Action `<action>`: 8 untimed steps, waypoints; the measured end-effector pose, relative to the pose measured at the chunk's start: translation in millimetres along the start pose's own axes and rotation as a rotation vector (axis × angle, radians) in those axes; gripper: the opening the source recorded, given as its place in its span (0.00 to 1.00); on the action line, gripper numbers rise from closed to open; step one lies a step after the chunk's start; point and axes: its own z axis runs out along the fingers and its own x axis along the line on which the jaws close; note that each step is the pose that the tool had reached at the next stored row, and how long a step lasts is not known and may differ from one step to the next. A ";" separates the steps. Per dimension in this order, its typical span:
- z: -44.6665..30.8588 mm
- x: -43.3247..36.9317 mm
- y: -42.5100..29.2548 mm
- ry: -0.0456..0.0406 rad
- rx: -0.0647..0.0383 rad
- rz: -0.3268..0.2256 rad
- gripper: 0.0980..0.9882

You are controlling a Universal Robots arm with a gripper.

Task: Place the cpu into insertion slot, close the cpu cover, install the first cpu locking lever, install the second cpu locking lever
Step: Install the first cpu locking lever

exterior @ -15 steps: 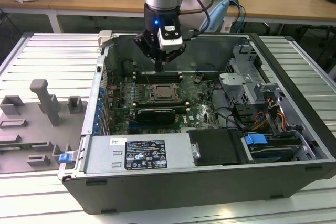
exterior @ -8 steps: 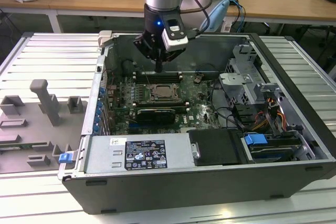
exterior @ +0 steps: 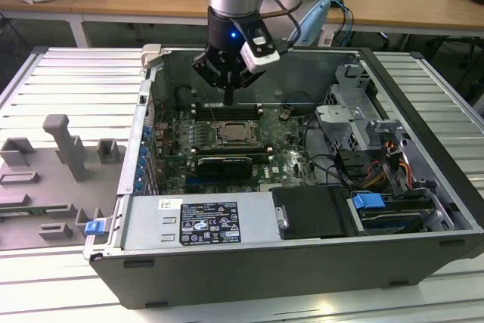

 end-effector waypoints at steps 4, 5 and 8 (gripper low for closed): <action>1.9 0.1 0.0 0.0008 0.000 -0.109 0.01; 2.9 2.4 -0.1 -0.0004 0.000 -0.112 0.01; 6.1 10.7 0.6 -0.0027 0.000 -0.104 0.01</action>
